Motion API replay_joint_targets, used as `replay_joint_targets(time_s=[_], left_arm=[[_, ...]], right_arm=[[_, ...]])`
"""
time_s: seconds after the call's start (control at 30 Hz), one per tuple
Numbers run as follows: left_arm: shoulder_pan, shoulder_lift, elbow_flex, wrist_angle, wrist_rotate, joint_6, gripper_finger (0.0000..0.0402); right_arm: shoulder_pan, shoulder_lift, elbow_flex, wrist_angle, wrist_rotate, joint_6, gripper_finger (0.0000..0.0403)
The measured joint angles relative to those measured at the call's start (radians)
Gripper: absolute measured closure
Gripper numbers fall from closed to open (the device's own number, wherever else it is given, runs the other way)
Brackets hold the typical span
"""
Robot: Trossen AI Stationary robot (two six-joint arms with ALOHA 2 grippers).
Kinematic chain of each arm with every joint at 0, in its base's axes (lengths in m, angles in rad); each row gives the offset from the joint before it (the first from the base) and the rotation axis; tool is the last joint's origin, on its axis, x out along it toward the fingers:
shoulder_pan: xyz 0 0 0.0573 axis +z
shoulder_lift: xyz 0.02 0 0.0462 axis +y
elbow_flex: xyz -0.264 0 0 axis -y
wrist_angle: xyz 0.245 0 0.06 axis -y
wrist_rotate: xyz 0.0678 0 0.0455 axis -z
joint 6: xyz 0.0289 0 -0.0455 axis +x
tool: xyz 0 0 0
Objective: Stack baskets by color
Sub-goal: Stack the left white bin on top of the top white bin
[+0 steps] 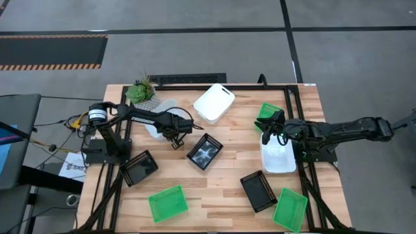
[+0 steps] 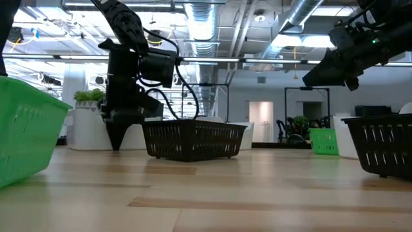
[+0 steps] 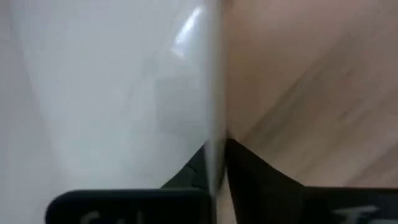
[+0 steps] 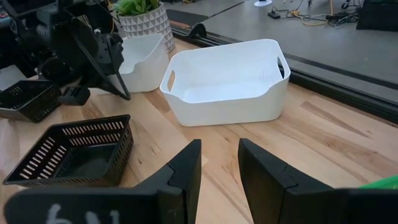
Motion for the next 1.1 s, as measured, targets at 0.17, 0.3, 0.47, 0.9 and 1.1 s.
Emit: replay_joint_targets(time_s=[0.17, 0.3, 0.47, 0.9, 1.1], left_arm=[[0.000, -0.001, 0.013, -0.054, -0.018, 0.001, 0.0400], [-0.002, -0.001, 0.052, -0.087, -0.029, 0.000, 0.0401], [-0.019, -0.001, 0.131, -0.129, -0.055, -0.004, 0.0401], [-0.072, -0.002, 0.413, -0.374, -0.256, -0.096, 0.0401], [-0.071, -0.003, 0.547, -0.305, -0.370, -0.121, 0.0401]], right_arm=[[0.000, 0.000, 0.000, -0.002, 0.000, 0.000, 0.0274], [0.000, 0.000, 0.000, -0.008, 0.000, 0.000, 0.0274], [0.000, 0.000, 0.000, -0.025, 0.000, 0.000, 0.0274], [0.000, 0.000, 0.000, -0.025, 0.000, 0.000, 0.0274], [0.000, 0.000, 0.000, -0.025, 0.000, 0.000, 0.0274]])
